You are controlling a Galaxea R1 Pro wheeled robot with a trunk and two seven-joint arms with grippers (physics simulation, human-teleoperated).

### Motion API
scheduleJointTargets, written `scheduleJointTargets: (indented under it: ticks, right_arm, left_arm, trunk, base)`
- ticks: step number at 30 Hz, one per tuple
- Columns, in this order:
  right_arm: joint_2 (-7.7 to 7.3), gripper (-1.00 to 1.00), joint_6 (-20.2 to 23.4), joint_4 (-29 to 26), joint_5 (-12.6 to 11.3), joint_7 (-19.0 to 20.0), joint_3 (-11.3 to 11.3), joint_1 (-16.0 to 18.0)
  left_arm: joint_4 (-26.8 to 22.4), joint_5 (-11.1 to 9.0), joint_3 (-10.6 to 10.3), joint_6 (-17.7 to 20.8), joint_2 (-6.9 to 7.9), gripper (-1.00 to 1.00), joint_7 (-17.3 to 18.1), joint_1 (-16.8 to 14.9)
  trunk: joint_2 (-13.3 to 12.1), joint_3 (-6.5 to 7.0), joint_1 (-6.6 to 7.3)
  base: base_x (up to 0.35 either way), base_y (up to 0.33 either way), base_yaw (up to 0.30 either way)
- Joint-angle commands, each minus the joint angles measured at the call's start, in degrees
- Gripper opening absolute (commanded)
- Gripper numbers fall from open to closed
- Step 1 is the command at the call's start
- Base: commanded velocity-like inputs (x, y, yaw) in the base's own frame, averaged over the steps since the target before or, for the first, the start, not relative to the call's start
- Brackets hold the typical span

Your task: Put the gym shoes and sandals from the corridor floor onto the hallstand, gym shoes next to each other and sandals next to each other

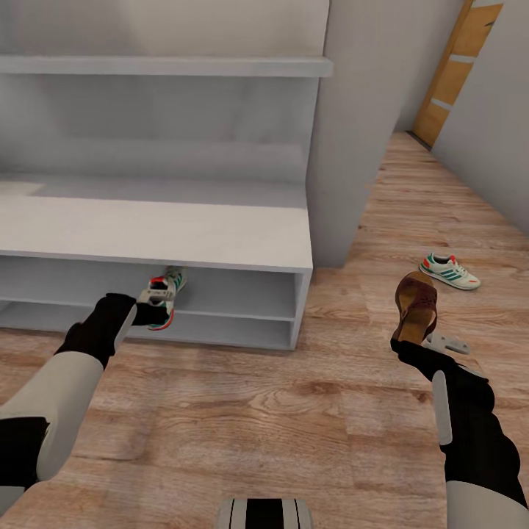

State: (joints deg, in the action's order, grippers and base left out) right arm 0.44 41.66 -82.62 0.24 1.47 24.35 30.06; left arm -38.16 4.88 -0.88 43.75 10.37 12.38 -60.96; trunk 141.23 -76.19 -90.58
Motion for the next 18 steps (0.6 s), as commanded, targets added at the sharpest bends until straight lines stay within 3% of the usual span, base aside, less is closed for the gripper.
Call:
scheduleJointTargets:
  ticks: [1, 9, 18]
  right_arm:
    - [0.00, -1.00, 0.0, 0.0, -0.2, -0.1, 0.0, 0.0]
    - [0.00, -1.00, 0.0, 0.0, -0.2, -0.1, 0.1, 0.0]
    - [0.00, -1.00, 0.0, 0.0, -0.2, -0.1, 0.1, 0.0]
  left_arm:
    - [0.0, 0.0, 0.0, -0.6, 0.00, -1.00, 0.0, 0.1]
    - [0.2, -0.3, 0.1, -7.5, 0.00, -1.00, 0.0, 2.1]
    - [0.4, -0.3, 0.2, -9.0, 0.00, -1.00, 0.0, 2.3]
  trunk:
    - [0.0, 0.00, 0.00]
    - [0.0, 0.00, 0.00]
    - [0.0, 0.00, 0.00]
  base:
    - [0.000, 0.000, 0.000]
    - [0.000, 0.000, 0.000]
    - [0.000, 0.000, 0.000]
